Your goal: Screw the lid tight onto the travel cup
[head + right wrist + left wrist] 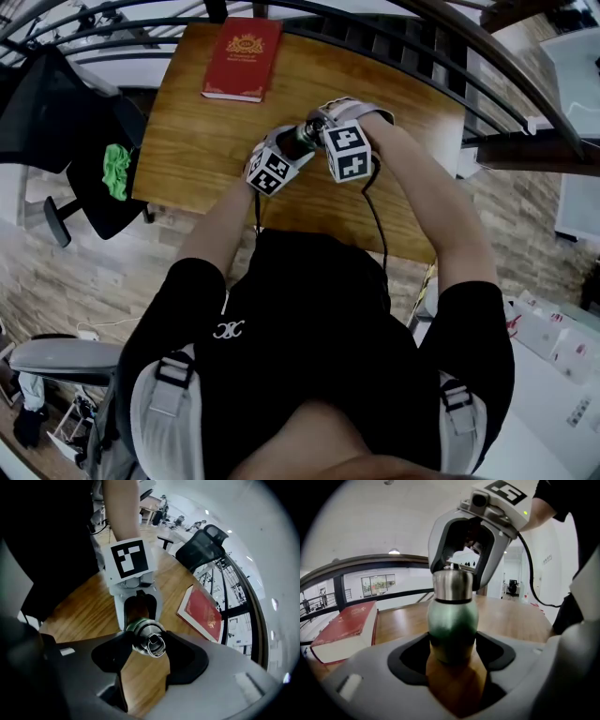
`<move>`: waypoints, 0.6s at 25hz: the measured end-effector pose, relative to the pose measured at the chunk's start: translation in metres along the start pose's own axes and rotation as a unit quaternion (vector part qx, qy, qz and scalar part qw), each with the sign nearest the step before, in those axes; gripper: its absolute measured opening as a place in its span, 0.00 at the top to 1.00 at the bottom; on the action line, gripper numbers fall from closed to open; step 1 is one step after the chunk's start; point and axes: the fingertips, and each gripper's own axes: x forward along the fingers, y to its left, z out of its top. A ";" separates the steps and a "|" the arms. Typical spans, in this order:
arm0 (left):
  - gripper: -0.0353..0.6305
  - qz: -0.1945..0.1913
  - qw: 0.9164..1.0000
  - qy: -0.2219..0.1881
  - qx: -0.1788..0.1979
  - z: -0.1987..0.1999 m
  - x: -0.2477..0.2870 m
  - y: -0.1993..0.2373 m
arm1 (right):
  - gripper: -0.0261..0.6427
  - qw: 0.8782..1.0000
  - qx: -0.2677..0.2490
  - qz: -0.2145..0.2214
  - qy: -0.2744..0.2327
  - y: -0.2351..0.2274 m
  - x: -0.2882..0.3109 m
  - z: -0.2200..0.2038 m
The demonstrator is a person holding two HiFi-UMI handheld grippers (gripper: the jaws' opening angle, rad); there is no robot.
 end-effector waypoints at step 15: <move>0.41 0.013 1.000 -0.009 -0.010 -0.003 0.001 -0.001 | 0.62 0.936 0.322 -0.135 -0.054 -0.008 -0.001 0.003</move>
